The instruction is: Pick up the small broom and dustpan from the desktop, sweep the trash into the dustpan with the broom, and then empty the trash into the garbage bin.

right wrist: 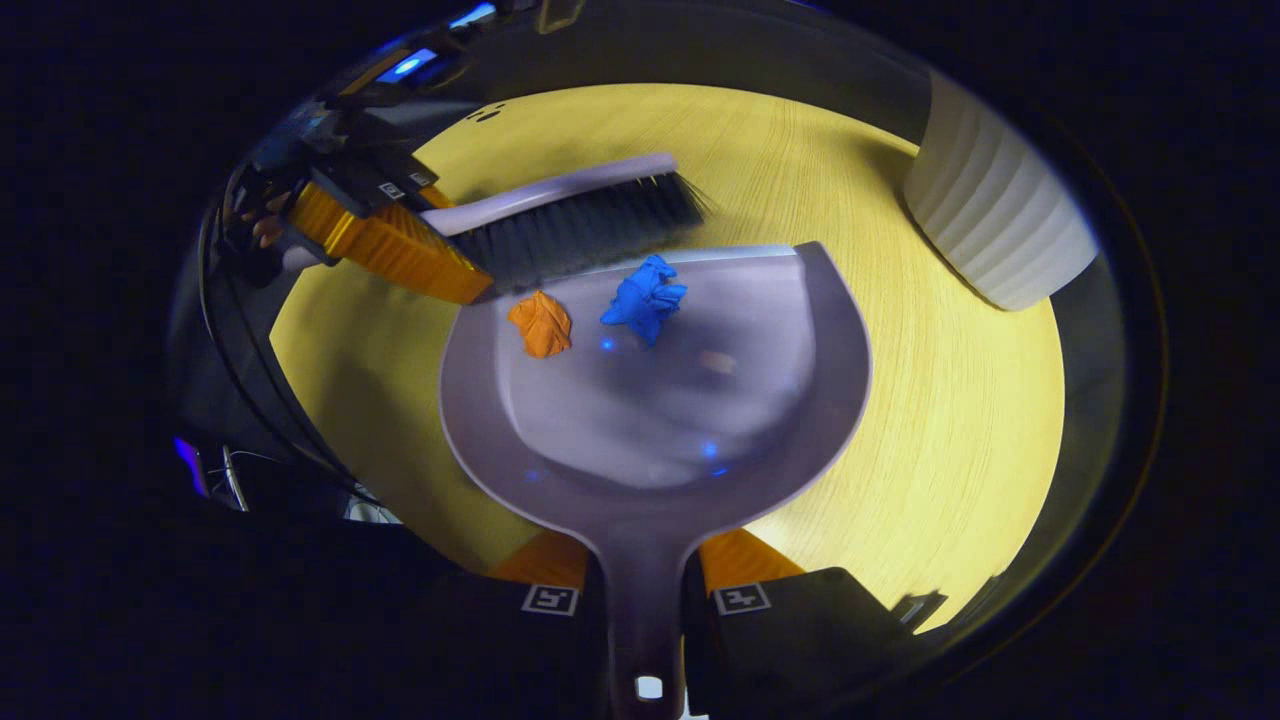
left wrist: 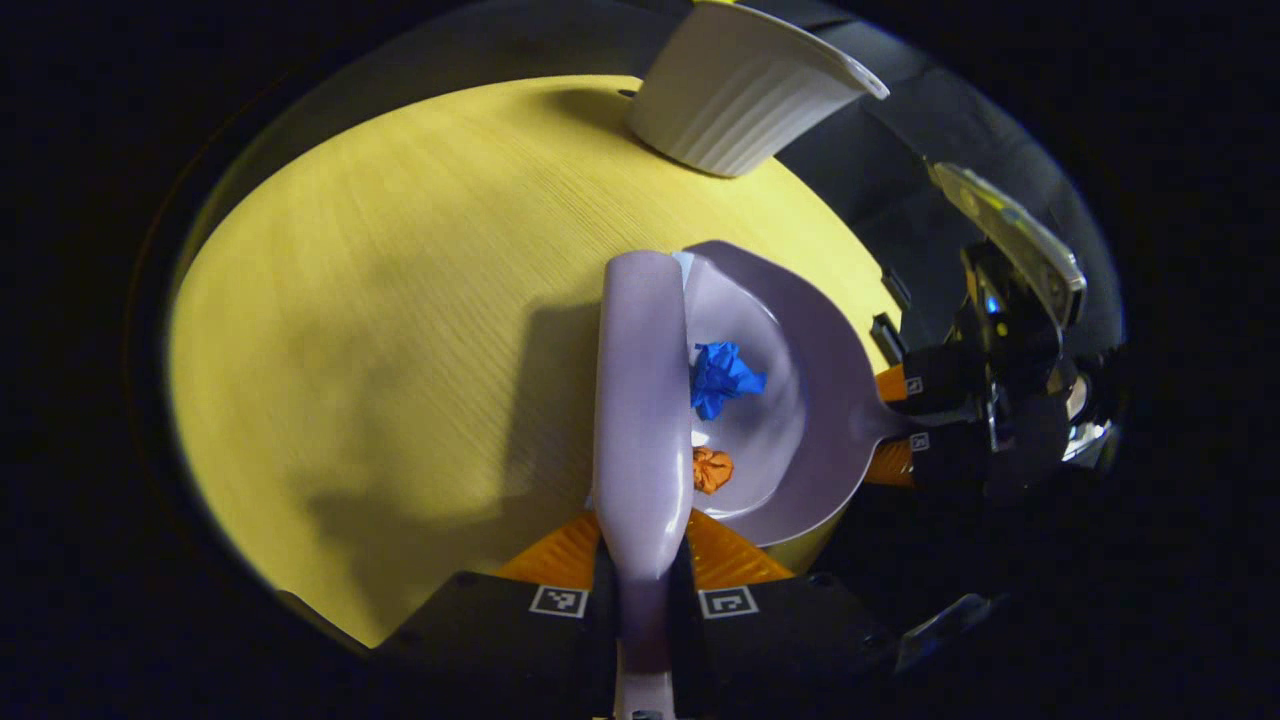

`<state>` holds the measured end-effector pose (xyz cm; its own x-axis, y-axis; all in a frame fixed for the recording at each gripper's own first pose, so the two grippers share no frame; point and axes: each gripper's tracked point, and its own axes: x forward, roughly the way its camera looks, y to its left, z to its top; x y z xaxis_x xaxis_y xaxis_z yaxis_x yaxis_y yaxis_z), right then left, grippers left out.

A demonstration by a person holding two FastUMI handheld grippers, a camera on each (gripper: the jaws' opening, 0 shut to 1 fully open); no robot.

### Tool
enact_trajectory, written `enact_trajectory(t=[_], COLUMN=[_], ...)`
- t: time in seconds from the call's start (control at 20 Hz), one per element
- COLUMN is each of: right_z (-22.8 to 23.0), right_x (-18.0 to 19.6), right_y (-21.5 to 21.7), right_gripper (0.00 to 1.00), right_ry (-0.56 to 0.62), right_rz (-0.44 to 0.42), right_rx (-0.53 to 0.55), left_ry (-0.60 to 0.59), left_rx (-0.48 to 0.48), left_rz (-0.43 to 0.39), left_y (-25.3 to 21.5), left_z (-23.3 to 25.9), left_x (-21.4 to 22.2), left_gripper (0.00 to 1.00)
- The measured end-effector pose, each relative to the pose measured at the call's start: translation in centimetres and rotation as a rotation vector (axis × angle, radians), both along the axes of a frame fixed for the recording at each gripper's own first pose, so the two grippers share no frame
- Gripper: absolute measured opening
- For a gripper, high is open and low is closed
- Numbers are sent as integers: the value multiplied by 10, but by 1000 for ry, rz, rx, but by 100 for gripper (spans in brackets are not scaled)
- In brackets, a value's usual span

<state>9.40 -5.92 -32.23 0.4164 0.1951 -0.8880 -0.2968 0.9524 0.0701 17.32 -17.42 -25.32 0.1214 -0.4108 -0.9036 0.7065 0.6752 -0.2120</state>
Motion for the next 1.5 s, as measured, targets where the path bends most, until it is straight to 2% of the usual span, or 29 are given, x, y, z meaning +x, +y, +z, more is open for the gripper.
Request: enact_trajectory(t=[0.3,0.45,0.5,0.55,0.8,0.85,0.95,1.0,1.05,1.2,1.5], right_z=[-4,-4,-4,-2,-2,-2,-7,-9,-12,-11,-19], right_x=[-1,0,0,1,4,3,4,4,5,4,3], right_y=[-2,-5,-6,-7,-7,-5,-4,-5,-6,-1,5], right_gripper=[34,39,34,34,34,39,39,34,34,34,34], right_ry=[-61,-87,-102,-123,-131,-137,-148,-155,-166,-194,-269], right_rz=[4,19,25,32,45,41,34,31,27,-5,-126], right_rx=[-6,-10,-28,-45,-42,-38,-18,-15,-20,-28,-31], left_ry=[-182,-302,-332,-344,-325,-322,-313,-308,-306,-313,-324], left_rx=[-67,-16,6,12,-31,-38,-50,-56,-58,-57,-66], left_rz=[160,208,224,246,383,406,438,454,469,498,576], left_y=[34,76,87,94,118,122,123,124,125,130,152], left_z=[37,57,57,54,36,32,27,25,23,22,32], left_x=[-28,-48,-56,-66,-111,-121,-133,-139,-145,-152,-146], left_gripper=[26,25,26,26,26,26,26,26,26,26,26])
